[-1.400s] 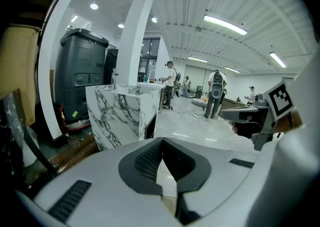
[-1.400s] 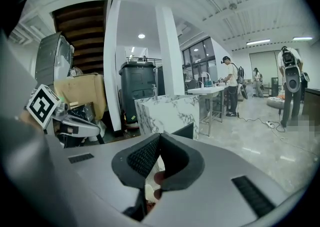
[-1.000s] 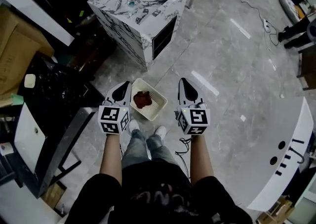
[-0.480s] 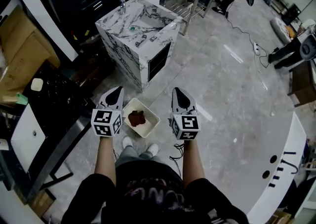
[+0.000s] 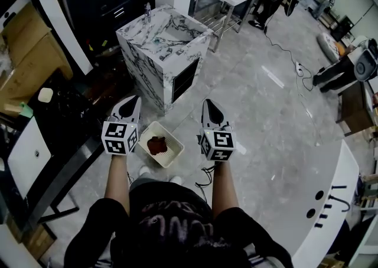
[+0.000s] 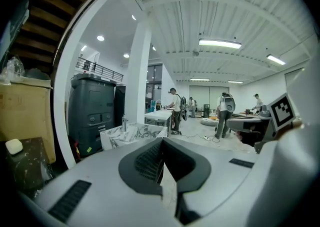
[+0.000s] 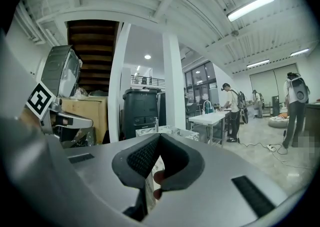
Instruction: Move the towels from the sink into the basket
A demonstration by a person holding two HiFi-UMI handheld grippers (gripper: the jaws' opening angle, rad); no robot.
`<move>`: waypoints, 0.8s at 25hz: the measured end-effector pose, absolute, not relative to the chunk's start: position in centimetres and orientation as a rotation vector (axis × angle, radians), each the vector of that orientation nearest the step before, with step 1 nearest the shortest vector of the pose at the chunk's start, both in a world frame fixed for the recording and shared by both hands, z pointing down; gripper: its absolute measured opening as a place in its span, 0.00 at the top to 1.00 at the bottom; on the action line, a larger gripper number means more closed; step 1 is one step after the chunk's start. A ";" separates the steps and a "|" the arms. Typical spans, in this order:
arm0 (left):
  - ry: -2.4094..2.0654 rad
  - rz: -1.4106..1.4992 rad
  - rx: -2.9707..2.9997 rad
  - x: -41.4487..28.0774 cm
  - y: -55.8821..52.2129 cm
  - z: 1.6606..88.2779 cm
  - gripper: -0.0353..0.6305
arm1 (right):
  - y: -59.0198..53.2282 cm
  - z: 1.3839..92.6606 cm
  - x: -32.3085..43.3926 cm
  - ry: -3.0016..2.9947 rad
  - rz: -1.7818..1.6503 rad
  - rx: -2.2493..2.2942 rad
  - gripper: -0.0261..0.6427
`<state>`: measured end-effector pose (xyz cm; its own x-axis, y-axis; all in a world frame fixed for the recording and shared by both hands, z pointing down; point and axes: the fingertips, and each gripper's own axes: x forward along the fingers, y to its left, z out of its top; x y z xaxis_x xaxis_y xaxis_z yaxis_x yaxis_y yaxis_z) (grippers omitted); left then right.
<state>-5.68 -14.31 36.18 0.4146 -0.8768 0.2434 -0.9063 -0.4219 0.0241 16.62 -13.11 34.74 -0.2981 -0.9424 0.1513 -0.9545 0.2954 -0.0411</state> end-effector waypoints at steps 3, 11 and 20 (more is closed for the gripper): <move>-1.615 0.266 2.526 -5.8 -14.2 34.8 0.92 | -12.7 33.8 16.6 -2.462 0.169 1.809 0.94; -1.649 0.242 2.573 -5.5 -13.5 31.8 0.92 | -12.0 32.0 17.6 -2.467 0.084 1.853 0.94; -1.630 0.248 2.635 -4.6 -13.4 31.1 0.92 | -11.7 31.5 18.8 -2.438 0.086 1.871 0.94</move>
<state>-4.62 -13.37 31.06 0.4375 -0.8862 0.1523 -0.8915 -0.4496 -0.0558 18.80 -11.68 31.53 -0.2580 -0.9622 0.0872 -0.9660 0.2587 -0.0037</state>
